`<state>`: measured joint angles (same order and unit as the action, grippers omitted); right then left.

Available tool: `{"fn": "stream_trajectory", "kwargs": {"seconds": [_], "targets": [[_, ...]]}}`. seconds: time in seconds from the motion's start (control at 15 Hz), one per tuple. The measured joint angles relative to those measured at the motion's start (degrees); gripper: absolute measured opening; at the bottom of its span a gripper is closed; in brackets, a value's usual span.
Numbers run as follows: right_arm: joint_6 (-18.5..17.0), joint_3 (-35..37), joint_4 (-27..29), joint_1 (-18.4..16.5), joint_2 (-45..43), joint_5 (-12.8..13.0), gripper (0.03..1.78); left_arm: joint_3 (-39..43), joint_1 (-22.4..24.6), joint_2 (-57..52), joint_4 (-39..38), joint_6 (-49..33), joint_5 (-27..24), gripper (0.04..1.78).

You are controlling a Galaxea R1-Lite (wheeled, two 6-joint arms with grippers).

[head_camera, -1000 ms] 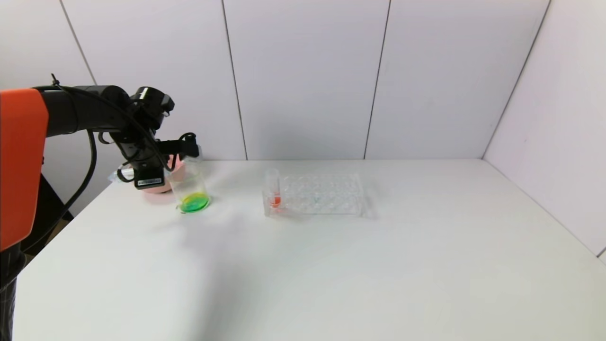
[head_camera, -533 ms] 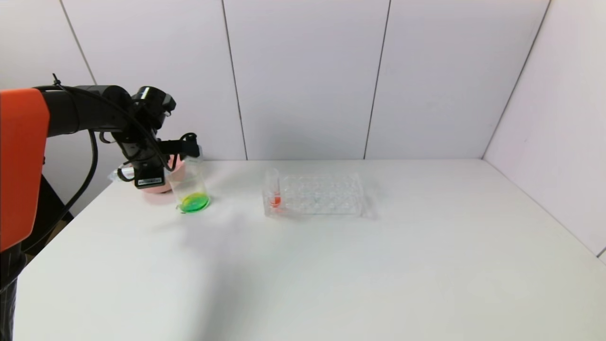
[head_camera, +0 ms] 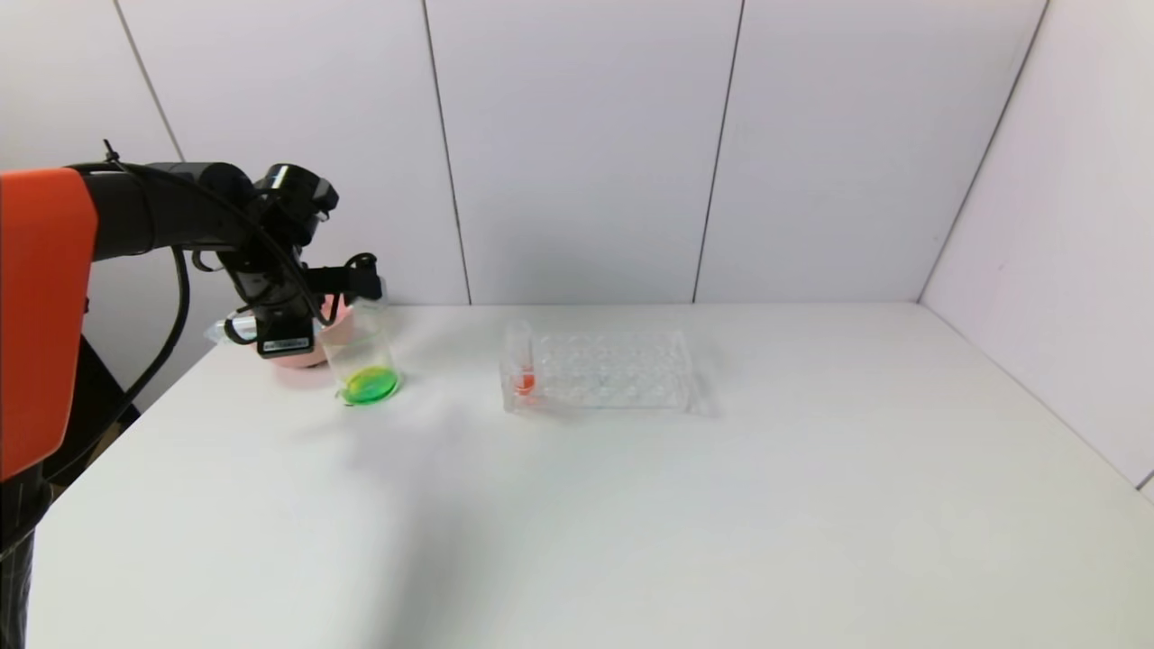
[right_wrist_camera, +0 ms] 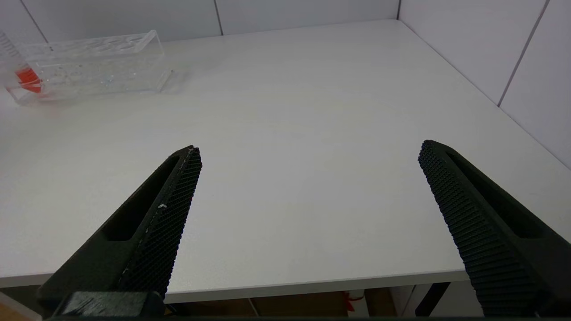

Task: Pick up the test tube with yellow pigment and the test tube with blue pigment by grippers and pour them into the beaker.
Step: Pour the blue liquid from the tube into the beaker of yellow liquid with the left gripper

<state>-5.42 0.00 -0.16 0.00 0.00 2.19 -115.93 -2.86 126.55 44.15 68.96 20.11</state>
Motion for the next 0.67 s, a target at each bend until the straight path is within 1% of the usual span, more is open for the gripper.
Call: {"fn": "stream_trajectory", "kwargs": {"seconds": [0.2, 0.27, 0.33, 0.4, 0.47, 0.53, 0.67], "targets": [[0.0, 0.0, 0.0, 0.0, 0.0, 0.0, 1.77, 0.2, 0.1, -0.5, -0.3, -0.8, -1.2, 0.53], [0.0, 0.0, 0.0, 0.0, 0.0, 0.0, 1.77, 0.4, 0.5, -1.0, -0.4, -1.6, -2.3, 0.53], [0.0, 0.0, 0.0, 0.0, 0.0, 0.0, 1.77, 0.7, 1.2, -1.5, -0.4, -2.6, -4.5, 0.53], [0.0, 0.0, 0.0, 0.0, 0.0, 0.0, 1.77, 0.8, 2.3, -2.0, -0.5, -4.2, -7.4, 0.53], [0.0, 0.0, 0.0, 0.0, 0.0, 0.0, 1.77, 1.0, 3.7, -2.6, -0.8, -7.1, -11.4, 0.53], [0.0, 0.0, 0.0, 0.0, 0.0, 0.0, 1.77, 1.0, 5.1, -3.1, -1.0, -10.2, -16.0, 0.53], [0.0, 0.0, 0.0, 0.0, 0.0, 0.0, 1.77, 1.2, 8.3, -3.8, -1.8, -16.7, -27.1, 0.53]]}}
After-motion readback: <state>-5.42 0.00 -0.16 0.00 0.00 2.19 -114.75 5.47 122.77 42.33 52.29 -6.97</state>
